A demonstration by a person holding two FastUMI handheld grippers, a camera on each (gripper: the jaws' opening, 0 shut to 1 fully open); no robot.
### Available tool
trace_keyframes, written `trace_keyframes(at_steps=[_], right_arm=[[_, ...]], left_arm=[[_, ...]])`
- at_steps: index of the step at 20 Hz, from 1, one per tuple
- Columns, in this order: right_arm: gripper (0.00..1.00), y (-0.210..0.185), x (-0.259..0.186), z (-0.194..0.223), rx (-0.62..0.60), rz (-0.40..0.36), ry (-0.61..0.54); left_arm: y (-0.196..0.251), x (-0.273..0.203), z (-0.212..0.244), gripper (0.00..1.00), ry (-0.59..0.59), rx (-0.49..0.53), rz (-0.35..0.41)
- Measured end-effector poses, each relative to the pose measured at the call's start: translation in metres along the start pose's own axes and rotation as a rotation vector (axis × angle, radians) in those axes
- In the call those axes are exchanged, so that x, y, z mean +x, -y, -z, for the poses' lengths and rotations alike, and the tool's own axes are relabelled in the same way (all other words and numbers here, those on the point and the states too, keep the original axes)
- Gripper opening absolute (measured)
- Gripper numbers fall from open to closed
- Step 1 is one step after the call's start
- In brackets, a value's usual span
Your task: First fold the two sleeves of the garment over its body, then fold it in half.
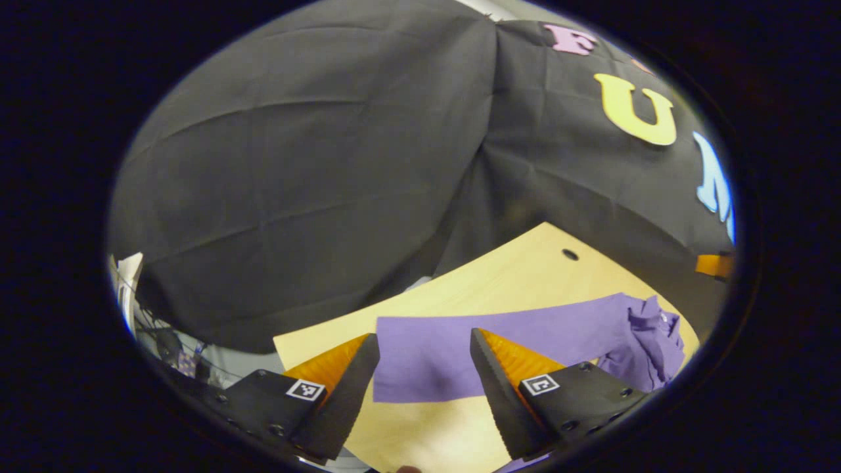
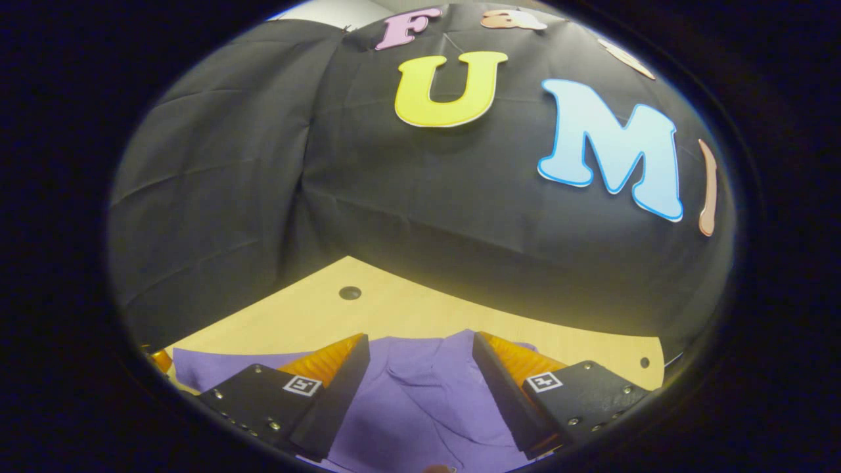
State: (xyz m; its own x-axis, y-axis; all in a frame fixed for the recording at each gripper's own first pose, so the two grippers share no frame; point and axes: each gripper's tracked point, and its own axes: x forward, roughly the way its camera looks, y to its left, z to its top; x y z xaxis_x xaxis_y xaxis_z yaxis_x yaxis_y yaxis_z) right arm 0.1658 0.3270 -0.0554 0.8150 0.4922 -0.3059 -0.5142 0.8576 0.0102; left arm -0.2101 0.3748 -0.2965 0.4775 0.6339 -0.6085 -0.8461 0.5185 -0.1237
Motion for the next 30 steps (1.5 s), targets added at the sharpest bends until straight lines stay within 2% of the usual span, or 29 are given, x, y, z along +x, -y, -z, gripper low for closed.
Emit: trace_keyframes(at_steps=[1, 3, 4, 12, 16, 18, 21, 22, 25, 26, 30], right_arm=[[0.97, -0.001, -0.006, -0.002, -0.002, -0.003, 0.007], [0.97, -0.002, -0.021, -0.005, 0.000, -0.007, 0.022], [0.96, -0.002, -0.027, -0.007, 0.000, -0.009, 0.027], [0.96, 0.006, -0.065, -0.013, -0.043, -0.017, 0.069], [0.96, 0.010, -0.089, -0.013, -0.013, -0.030, 0.087], [0.94, 0.018, -0.097, -0.010, 0.003, -0.017, 0.091], [0.96, 0.033, -0.107, -0.005, 0.019, 0.013, 0.096], [0.94, 0.039, -0.111, -0.003, 0.027, 0.022, 0.097], [0.94, 0.056, -0.117, 0.001, 0.040, 0.053, 0.102], [0.96, 0.061, -0.120, 0.001, 0.044, 0.061, 0.103], [0.96, 0.077, -0.128, 0.010, 0.065, 0.087, 0.098]], left_arm=[[-0.007, 0.004, 0.006, 0.96, -0.020, -0.003, -0.023], [-0.018, 0.018, 0.014, 0.93, -0.053, -0.001, -0.050], [-0.020, 0.025, 0.019, 0.96, -0.069, -0.002, -0.056], [-0.017, 0.062, 0.057, 0.96, -0.214, -0.009, -0.073], [-0.006, 0.066, 0.059, 0.94, -0.192, 0.060, -0.093], [0.000, 0.067, 0.061, 0.99, -0.171, 0.096, -0.098], [0.009, 0.077, 0.065, 0.82, -0.173, 0.099, -0.088], [0.014, 0.078, 0.065, 0.70, -0.172, 0.106, -0.074], [0.018, 0.076, 0.065, 0.25, -0.178, 0.122, -0.055], [0.021, 0.075, 0.066, 0.10, -0.191, 0.136, -0.050], [0.052, 0.070, 0.057, 0.07, -0.187, 0.106, 0.013]])
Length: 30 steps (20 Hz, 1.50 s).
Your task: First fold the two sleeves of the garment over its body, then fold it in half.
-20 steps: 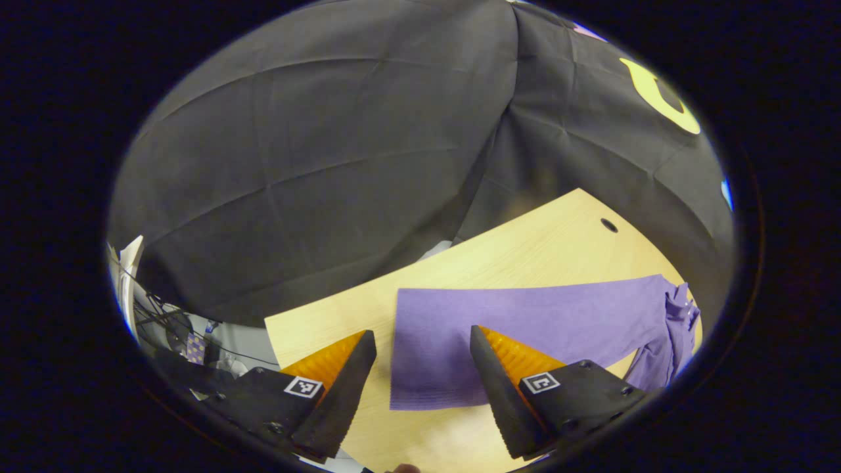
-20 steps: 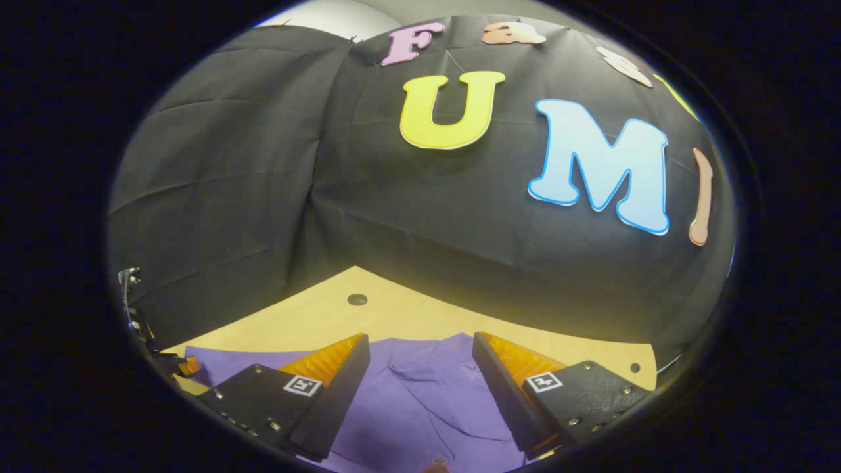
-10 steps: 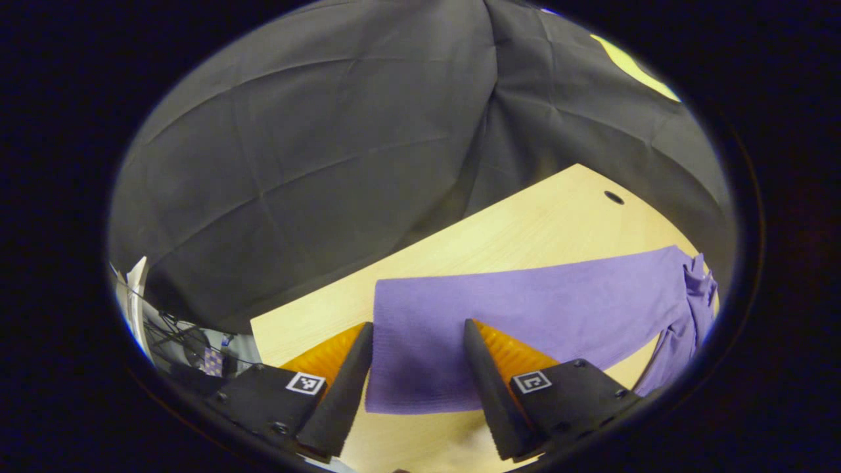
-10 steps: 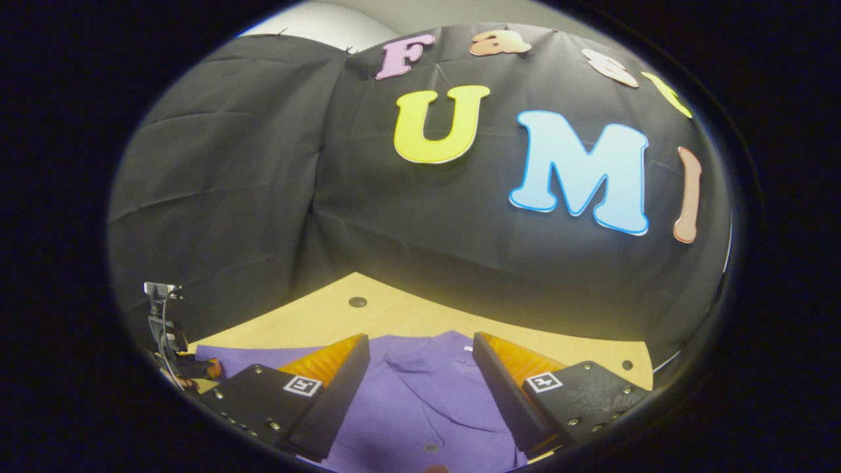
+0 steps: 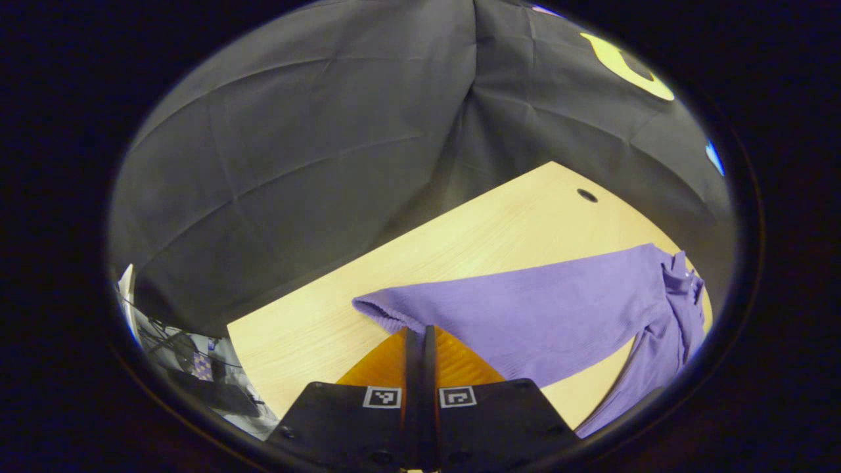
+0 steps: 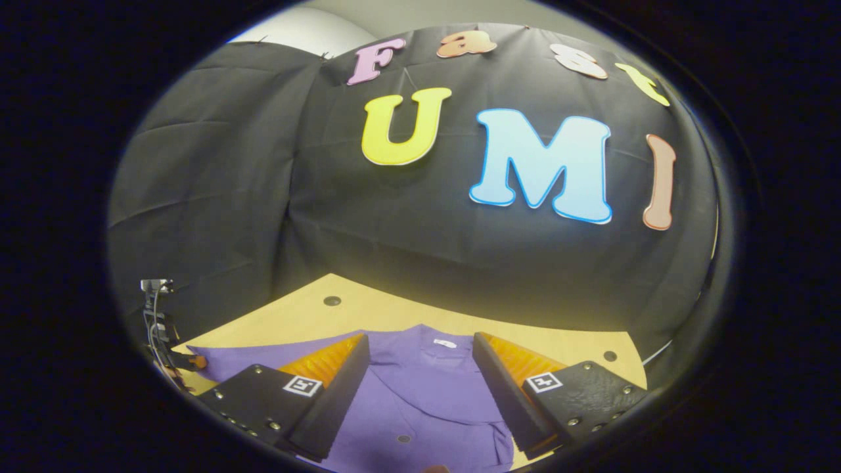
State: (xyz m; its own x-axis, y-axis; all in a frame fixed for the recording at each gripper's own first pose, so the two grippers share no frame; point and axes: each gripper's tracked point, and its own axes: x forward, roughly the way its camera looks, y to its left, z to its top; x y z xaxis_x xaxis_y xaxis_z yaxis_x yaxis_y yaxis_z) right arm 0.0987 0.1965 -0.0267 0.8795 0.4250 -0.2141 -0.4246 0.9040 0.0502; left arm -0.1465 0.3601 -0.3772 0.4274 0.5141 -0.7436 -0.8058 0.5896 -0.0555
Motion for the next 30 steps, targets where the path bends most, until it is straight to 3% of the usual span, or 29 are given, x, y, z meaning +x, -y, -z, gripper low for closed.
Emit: trace_keyframes(at_steps=[6, 12, 16, 22, 30], right_arm=[[0.96, 0.028, -0.011, 0.007, 0.034, 0.049, 0.003], [0.97, 0.070, -0.029, 0.017, 0.070, 0.117, 0.002], [0.96, 0.104, -0.046, 0.027, 0.081, 0.187, 0.000], [0.96, 0.144, -0.071, 0.046, 0.116, 0.278, -0.022], [0.97, 0.179, -0.103, 0.077, 0.152, 0.387, -0.070]], left_arm=[[0.047, -0.034, -0.050, 0.07, 0.093, -0.027, 0.088], [0.146, -0.064, -0.089, 0.07, 0.188, 0.093, 0.202], [0.216, -0.083, -0.100, 0.06, 0.222, 0.115, 0.284], [0.327, -0.117, -0.102, 0.07, 0.270, 0.220, 0.433], [0.442, -0.160, -0.063, 0.06, 0.285, 0.378, 0.602]])
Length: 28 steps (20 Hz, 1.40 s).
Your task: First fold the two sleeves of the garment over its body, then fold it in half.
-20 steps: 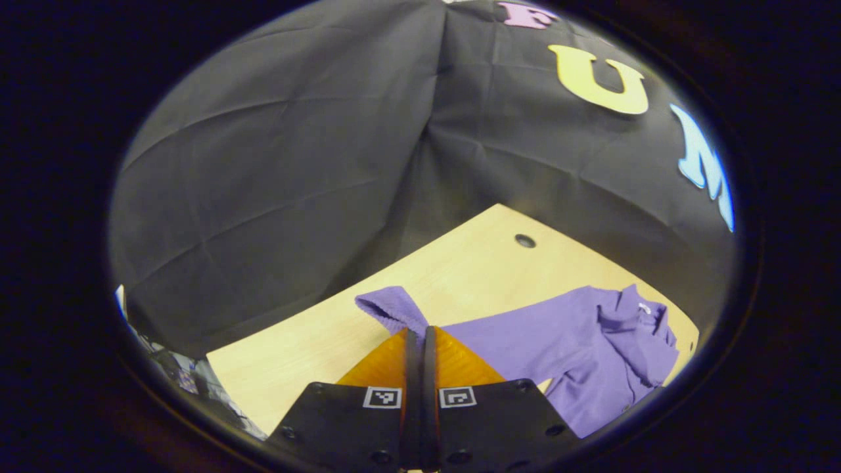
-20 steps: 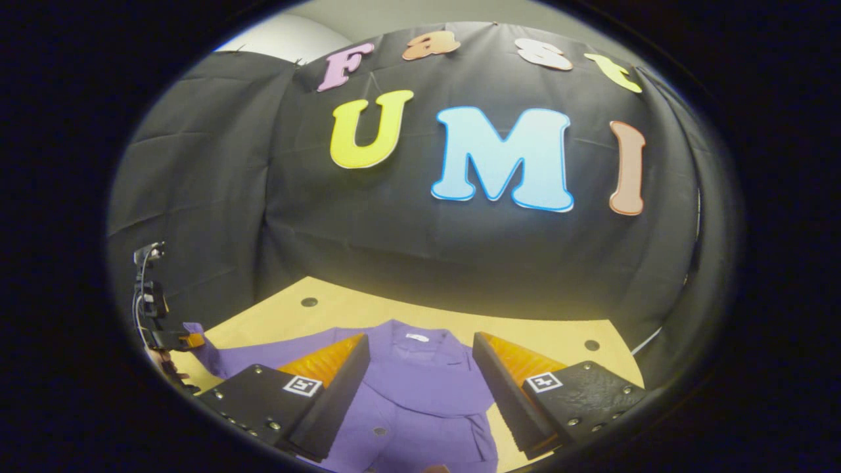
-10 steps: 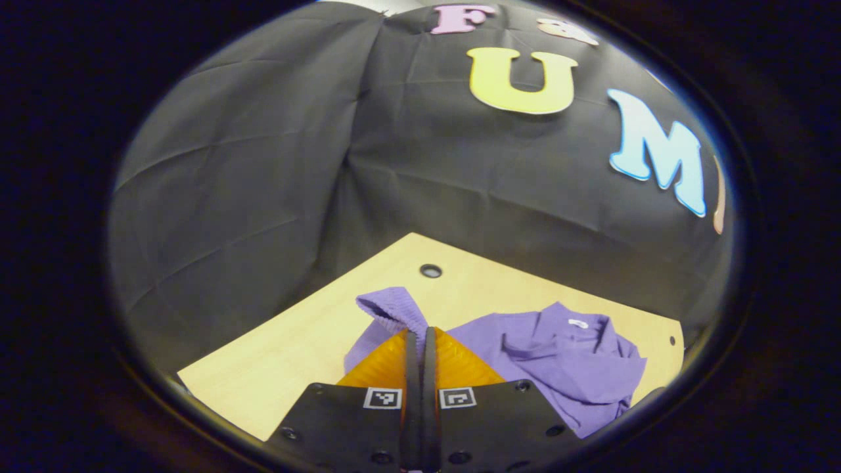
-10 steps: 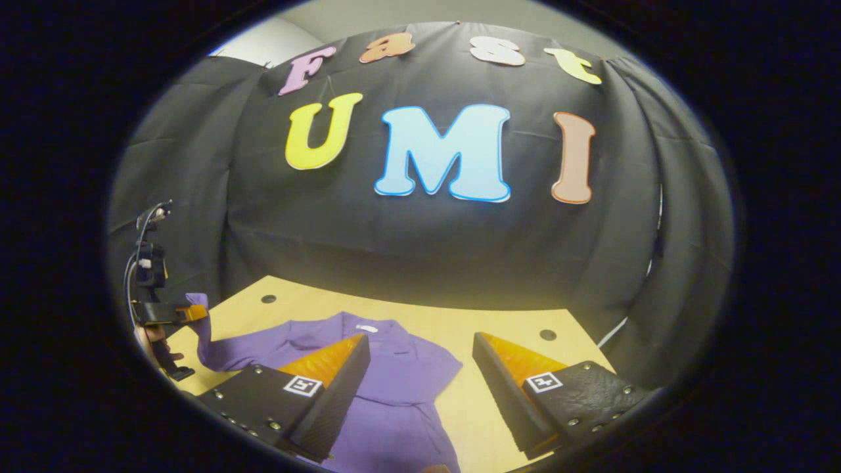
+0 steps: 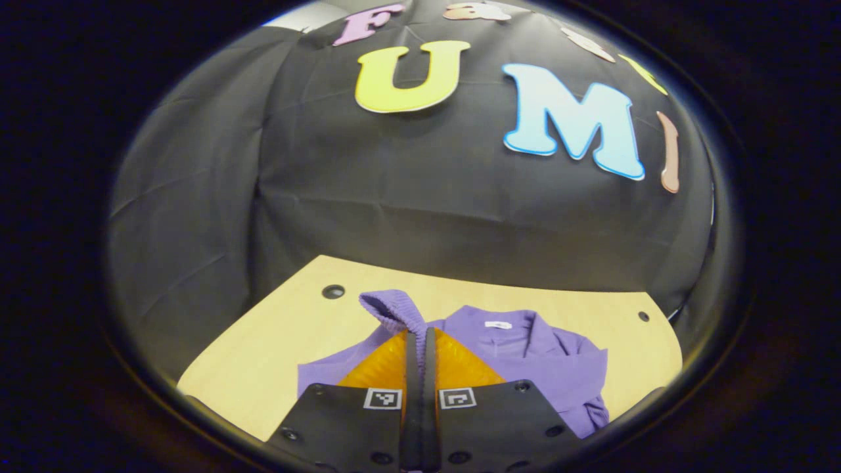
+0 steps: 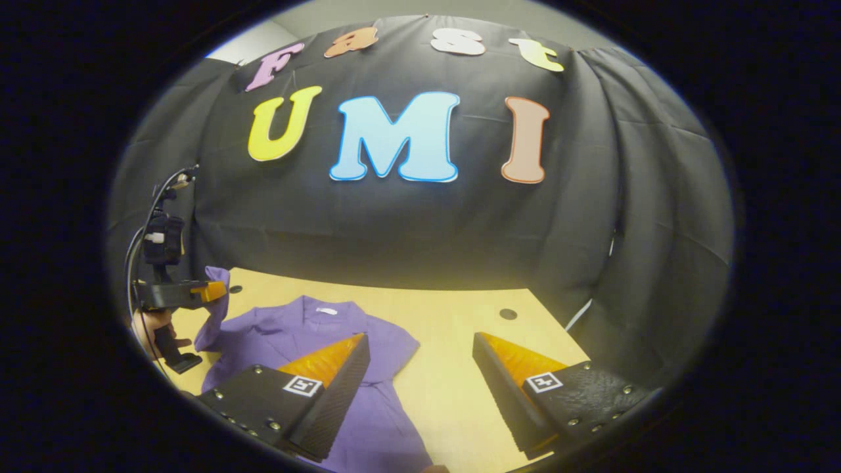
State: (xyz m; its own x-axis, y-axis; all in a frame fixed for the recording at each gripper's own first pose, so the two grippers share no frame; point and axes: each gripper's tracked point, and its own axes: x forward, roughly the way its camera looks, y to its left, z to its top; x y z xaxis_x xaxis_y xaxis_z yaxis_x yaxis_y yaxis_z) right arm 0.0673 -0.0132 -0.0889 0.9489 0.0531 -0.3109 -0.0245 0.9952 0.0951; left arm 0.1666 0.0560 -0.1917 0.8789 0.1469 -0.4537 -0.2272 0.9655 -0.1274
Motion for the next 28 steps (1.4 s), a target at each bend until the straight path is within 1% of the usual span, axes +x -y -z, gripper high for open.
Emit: trace_keyframes(at_steps=[1, 2, 3, 6, 11, 13, 14, 15, 17, 20, 21, 22, 23, 28], right_arm=[[0.96, 0.005, -0.001, 0.001, 0.005, 0.013, -0.003], [0.94, 0.010, -0.003, 0.004, 0.011, 0.027, -0.006], [0.96, 0.015, -0.005, 0.005, 0.017, 0.040, -0.009], [0.96, 0.028, -0.011, 0.014, 0.034, 0.076, -0.026], [0.97, 0.050, -0.025, 0.032, 0.041, 0.132, -0.059], [0.97, 0.058, -0.029, 0.038, 0.052, 0.146, -0.071], [0.94, 0.061, -0.031, 0.042, 0.057, 0.153, -0.077], [0.96, 0.064, -0.032, 0.045, 0.061, 0.157, -0.082], [0.96, 0.068, -0.033, 0.049, 0.066, 0.158, -0.091], [0.97, 0.074, -0.032, 0.055, 0.058, 0.143, -0.099], [0.96, 0.076, -0.031, 0.056, 0.052, 0.133, -0.100], [0.96, 0.077, -0.032, 0.060, 0.046, 0.122, -0.102], [0.96, 0.078, -0.030, 0.061, 0.039, 0.109, -0.103], [0.96, 0.077, -0.030, 0.073, 0.010, 0.029, -0.116]], left_arm=[[0.014, 0.001, -0.001, 0.06, 0.002, 0.013, 0.019], [0.026, 0.004, -0.002, 0.06, 0.001, 0.022, 0.037], [0.039, 0.007, -0.001, 0.06, -0.003, 0.026, 0.060], [0.087, 0.021, -0.001, 0.06, -0.012, 0.072, 0.129], [0.154, 0.038, 0.026, 0.06, -0.049, 0.176, 0.219], [0.173, 0.041, 0.035, 0.06, -0.054, 0.202, 0.242], [0.182, 0.043, 0.038, 0.06, -0.060, 0.215, 0.250], [0.189, 0.045, 0.044, 0.06, -0.068, 0.226, 0.258], [0.201, 0.053, 0.056, 0.06, -0.086, 0.240, 0.273], [0.208, 0.063, 0.068, 0.07, -0.118, 0.261, 0.264], [0.210, 0.062, 0.071, 0.11, -0.124, 0.254, 0.278], [0.216, 0.061, 0.074, 0.21, -0.132, 0.239, 0.302], [0.218, 0.056, 0.076, 0.24, -0.139, 0.233, 0.310], [0.214, 0.034, 0.074, 0.81, -0.120, 0.227, 0.298]])
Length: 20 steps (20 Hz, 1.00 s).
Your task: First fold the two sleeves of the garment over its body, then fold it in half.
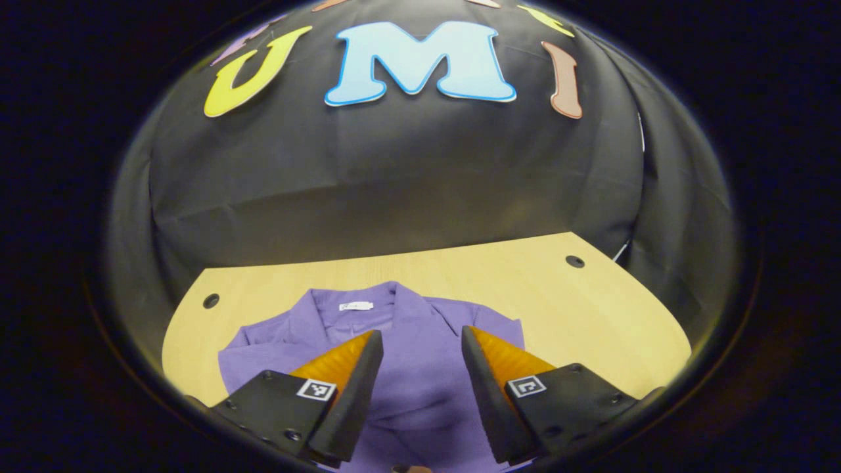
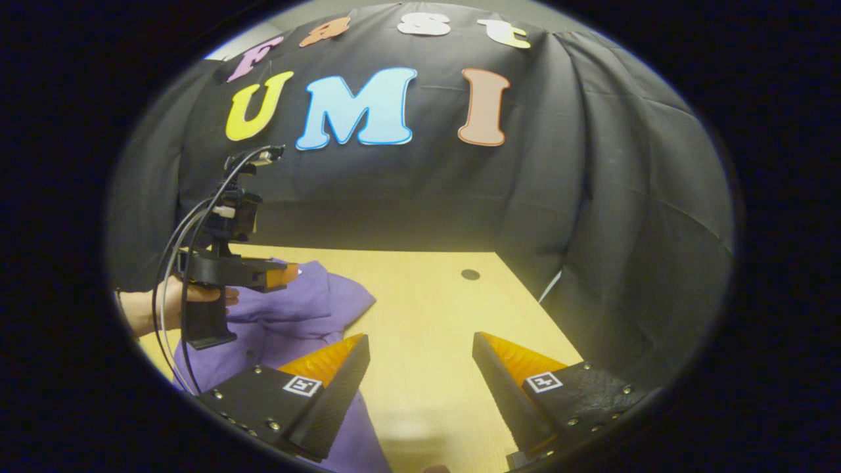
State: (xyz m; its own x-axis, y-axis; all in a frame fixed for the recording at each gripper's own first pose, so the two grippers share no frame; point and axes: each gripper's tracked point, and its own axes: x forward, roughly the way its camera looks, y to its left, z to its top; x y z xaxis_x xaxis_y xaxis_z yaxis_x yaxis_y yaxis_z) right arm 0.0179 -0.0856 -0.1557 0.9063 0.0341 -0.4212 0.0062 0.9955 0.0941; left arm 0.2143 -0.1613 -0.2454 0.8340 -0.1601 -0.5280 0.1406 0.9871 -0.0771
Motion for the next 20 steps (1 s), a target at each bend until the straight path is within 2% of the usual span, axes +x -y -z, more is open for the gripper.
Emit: trace_keyframes(at_steps=[4, 11, 13, 15, 20], right_arm=[[0.96, -0.006, -0.006, 0.005, -0.014, -0.041, 0.008], [0.96, -0.021, -0.020, 0.029, -0.010, -0.033, -0.006], [0.94, -0.029, -0.024, 0.046, -0.005, -0.032, -0.035], [0.97, -0.038, -0.030, 0.067, -0.007, -0.028, -0.078], [0.96, -0.053, -0.047, 0.111, -0.004, -0.013, -0.167]], left_arm=[[-0.009, -0.033, 0.000, 0.96, 0.024, -0.036, -0.020], [-0.051, -0.113, 0.019, 0.96, 0.062, -0.108, -0.044], [-0.065, -0.139, 0.033, 0.96, 0.059, -0.112, -0.052], [-0.080, -0.164, 0.053, 0.95, 0.049, -0.109, -0.059], [-0.109, -0.220, 0.116, 0.95, -0.008, -0.103, -0.069]])
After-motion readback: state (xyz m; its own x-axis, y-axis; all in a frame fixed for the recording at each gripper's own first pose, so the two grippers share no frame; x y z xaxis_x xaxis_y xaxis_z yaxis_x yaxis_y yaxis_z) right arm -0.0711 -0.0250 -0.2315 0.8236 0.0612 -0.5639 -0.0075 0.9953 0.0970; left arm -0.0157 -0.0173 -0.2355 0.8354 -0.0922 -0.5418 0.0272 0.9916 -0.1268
